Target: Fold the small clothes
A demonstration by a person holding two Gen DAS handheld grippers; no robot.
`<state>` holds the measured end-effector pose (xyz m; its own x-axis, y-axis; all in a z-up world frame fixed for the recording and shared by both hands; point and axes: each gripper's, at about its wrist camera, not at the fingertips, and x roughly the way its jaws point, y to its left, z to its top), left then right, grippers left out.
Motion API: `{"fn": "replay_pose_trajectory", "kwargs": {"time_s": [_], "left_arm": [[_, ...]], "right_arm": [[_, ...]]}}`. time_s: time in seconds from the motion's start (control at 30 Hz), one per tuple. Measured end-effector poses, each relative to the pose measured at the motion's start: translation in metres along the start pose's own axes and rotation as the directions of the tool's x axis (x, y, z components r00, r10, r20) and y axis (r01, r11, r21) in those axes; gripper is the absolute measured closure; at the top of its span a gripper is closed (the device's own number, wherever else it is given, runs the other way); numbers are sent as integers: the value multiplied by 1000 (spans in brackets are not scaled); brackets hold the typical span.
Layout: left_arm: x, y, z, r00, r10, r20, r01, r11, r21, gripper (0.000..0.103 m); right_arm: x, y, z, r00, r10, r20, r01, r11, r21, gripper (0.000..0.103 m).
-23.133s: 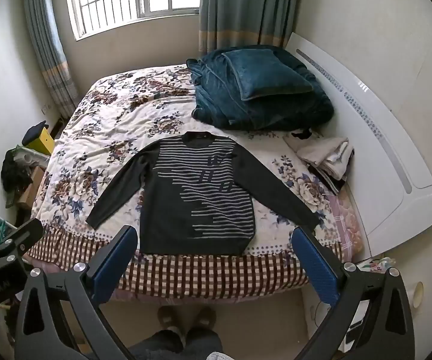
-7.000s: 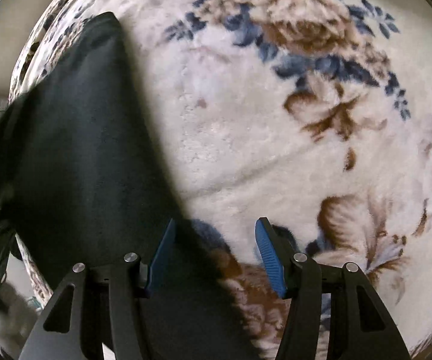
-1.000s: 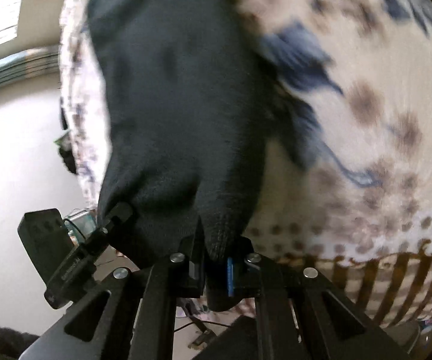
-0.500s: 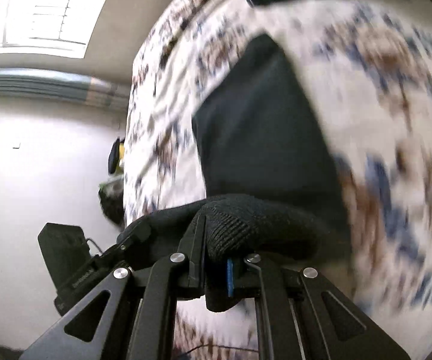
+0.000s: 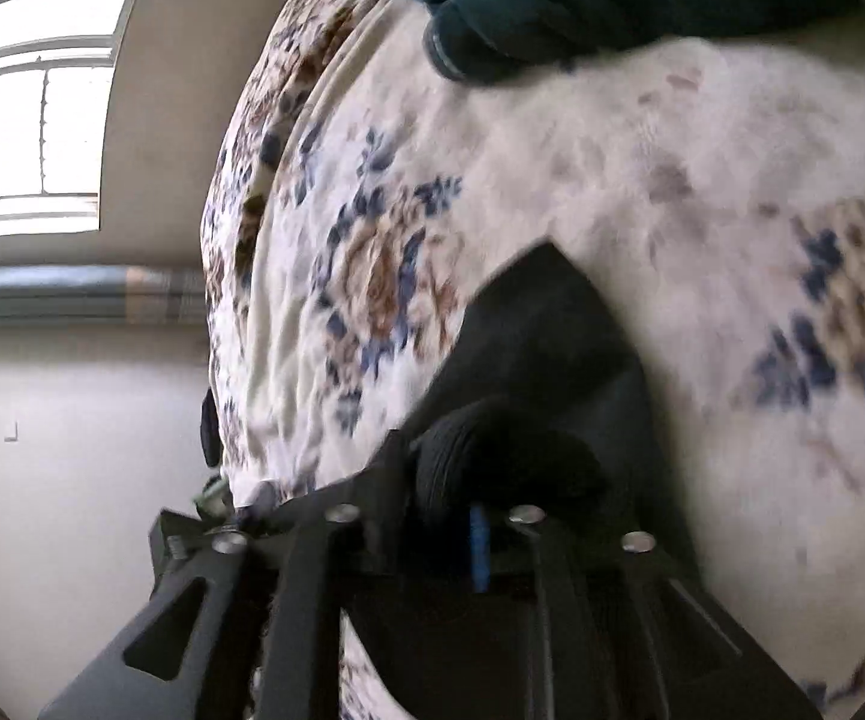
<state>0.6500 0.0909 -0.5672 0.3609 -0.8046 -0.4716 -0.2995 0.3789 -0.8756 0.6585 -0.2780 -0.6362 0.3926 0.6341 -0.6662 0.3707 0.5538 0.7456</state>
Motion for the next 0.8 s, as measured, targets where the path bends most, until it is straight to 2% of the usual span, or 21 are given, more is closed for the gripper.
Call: {"fn": "replay_pose_trajectory", "kwargs": {"time_s": [0.03, 0.07, 0.1, 0.13, 0.2, 0.23, 0.27, 0.33, 0.37, 0.4, 0.43, 0.47, 0.5, 0.53, 0.57, 0.6, 0.67, 0.7, 0.73, 0.77, 0.8], "left_arm": [[-2, 1, 6, 999, -53, 13, 53, 999, -10, 39], [-6, 2, 11, 997, -64, 34, 64, 998, -13, 37], [-9, 1, 14, 998, -38, 45, 38, 999, -4, 35], [-13, -2, 15, 999, 0, 48, -1, 1000, 19, 35], [-20, -14, 14, 991, 117, 71, -126, 984, 125, 35], [-22, -22, 10, 977, 198, 83, -211, 954, 212, 35], [-18, -24, 8, 965, 247, 87, -262, 929, 262, 35], [0, -28, 4, 934, 350, 69, -350, 860, 373, 35], [13, -28, 1, 905, 420, 64, -405, 809, 427, 35], [23, -27, -1, 887, 457, 59, -429, 771, 471, 35], [37, -29, -5, 863, 501, 62, -454, 716, 531, 39], [44, -30, -9, 854, 514, 78, -460, 676, 575, 52], [49, -33, -13, 850, 520, 91, -457, 640, 618, 97], [54, -37, -17, 827, 550, 118, -482, 583, 654, 96], [50, -42, -20, 830, 540, 139, -482, 569, 667, 96], [45, -45, -21, 835, 528, 157, -483, 566, 668, 96], [29, -45, -19, 838, 511, 189, -500, 584, 639, 96], [25, -39, -15, 827, 524, 204, -525, 589, 615, 95], [26, -33, -10, 827, 527, 196, -527, 607, 595, 95], [31, -23, -4, 826, 543, 156, -525, 637, 564, 95], [35, -16, 1, 824, 554, 122, -525, 663, 533, 93]], "right_arm": [[1, 0, 5, 999, 31, 11, -31, 1000, 0, 63], [0, 0, 10, 998, 59, 24, -59, 998, 5, 53], [-3, 0, 15, 995, 96, 40, -96, 995, 11, 42], [-6, 2, 19, 993, 104, 47, -104, 995, 3, 38], [-15, 7, 24, 997, 63, 54, -61, 997, -39, 35], [-18, 8, 25, 998, 18, 54, -14, 998, -60, 35], [-20, 9, 24, 998, -41, 52, 45, 996, -80, 35], [-20, 8, 21, 984, -171, 46, 176, 973, -146, 35], [-15, 8, 20, 976, -214, 43, 218, 958, -188, 35], [-10, 6, 18, 969, -243, 32, 244, 944, -220, 35], [-3, 5, 17, 963, -269, 21, 266, 934, -237, 35], [7, 4, 16, 957, -288, 3, 279, 925, -258, 38], [20, 5, 15, 947, -322, -11, 305, 906, -293, 60], [28, 5, 12, 940, -340, -16, 318, 893, -317, 78], [35, 6, 10, 932, -361, -22, 333, 881, -337, 92], [35, 10, 8, 927, -374, 9, 353, 867, -350, 93], [24, 18, 3, 934, -351, 70, 352, 863, -362, 93], [13, 21, 2, 938, -329, 110, 346, 870, -350, 94], [10, 21, 3, 937, -324, 131, 349, 875, -336, 94], [9, 21, 4, 936, -322, 144, 352, 878, -325, 94], [16, 20, 7, 927, -349, 136, 375, 869, -322, 94]]}}
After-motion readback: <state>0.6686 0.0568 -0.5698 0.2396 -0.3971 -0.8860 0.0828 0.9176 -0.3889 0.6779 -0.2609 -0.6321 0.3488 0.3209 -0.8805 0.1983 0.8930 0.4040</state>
